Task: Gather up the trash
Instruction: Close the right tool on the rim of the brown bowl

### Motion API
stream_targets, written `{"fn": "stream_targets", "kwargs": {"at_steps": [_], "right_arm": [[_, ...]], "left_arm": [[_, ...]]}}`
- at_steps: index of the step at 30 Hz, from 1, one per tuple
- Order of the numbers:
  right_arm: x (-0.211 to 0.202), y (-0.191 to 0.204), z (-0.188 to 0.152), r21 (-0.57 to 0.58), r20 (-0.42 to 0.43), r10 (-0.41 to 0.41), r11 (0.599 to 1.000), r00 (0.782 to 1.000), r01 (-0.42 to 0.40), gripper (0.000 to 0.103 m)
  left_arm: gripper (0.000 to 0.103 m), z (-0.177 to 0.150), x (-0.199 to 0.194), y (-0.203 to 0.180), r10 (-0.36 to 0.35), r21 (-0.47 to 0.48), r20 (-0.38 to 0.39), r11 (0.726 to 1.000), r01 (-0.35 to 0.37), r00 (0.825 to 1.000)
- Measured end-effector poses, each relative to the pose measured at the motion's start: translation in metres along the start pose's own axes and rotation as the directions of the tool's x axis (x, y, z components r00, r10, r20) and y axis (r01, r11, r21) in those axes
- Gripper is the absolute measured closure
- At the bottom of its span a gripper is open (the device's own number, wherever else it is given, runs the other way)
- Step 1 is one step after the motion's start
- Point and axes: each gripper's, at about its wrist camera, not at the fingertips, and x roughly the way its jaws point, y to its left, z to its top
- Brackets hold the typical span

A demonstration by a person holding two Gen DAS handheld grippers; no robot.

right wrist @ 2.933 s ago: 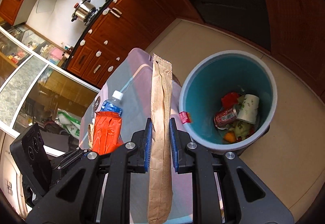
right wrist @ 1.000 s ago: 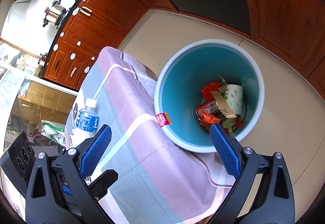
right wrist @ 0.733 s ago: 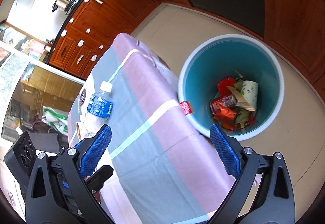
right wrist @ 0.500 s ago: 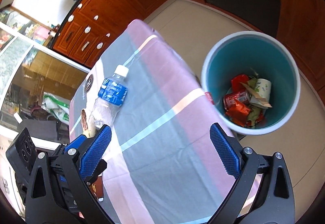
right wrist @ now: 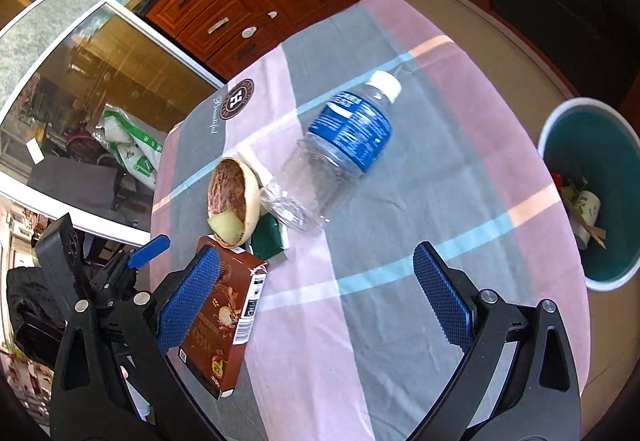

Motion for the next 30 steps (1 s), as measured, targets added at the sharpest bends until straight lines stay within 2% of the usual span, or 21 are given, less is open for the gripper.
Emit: {"fn": "stream_targets", "kwargs": {"at_steps": [5, 7, 9, 12, 13, 19, 27, 30], "right_arm": [[0.015, 0.044, 0.021, -0.093, 0.005, 0.009, 0.996, 1.0, -0.009, 0.011], [0.025, 0.062, 0.028, -0.148, 0.003, -0.003, 0.989, 1.0, 0.004, 0.021], [0.039, 0.078, 0.034, -0.202, -0.013, -0.016, 0.979, 1.0, 0.013, 0.042], [0.066, 0.096, 0.042, -0.254, -0.062, -0.031, 0.967, 0.998, 0.014, 0.066], [0.075, 0.1, 0.045, -0.27, -0.073, -0.048, 0.962, 0.996, 0.026, 0.068], [0.111, 0.103, 0.054, -0.302, -0.123, -0.118, 0.95, 0.985, 0.076, 0.069], [0.125, 0.107, 0.056, -0.353, -0.111, -0.197, 0.924, 0.974, 0.147, 0.069], [0.124, 0.11, 0.061, -0.365, -0.075, -0.223, 0.913, 0.972, 0.182, 0.069]], "left_arm": [[0.004, -0.002, 0.01, 0.028, 0.015, -0.036, -0.011, 0.999, -0.015, 1.0], [0.004, -0.002, 0.015, 0.034, 0.023, -0.036, -0.021, 0.999, -0.024, 1.0], [0.004, -0.002, 0.022, 0.038, 0.032, -0.032, -0.034, 0.999, -0.033, 0.999], [0.004, -0.002, 0.033, 0.044, 0.038, -0.032, -0.052, 0.999, -0.04, 0.998], [0.004, -0.002, 0.035, 0.046, 0.039, -0.032, -0.057, 0.999, -0.041, 0.998], [0.004, 0.001, 0.042, 0.056, -0.004, -0.061, -0.058, 0.998, 0.001, 0.998], [0.003, 0.0, 0.045, 0.06, -0.034, -0.072, -0.057, 0.997, 0.029, 0.998], [0.003, -0.001, 0.046, 0.061, -0.037, -0.082, -0.06, 0.996, 0.032, 0.998]]}}
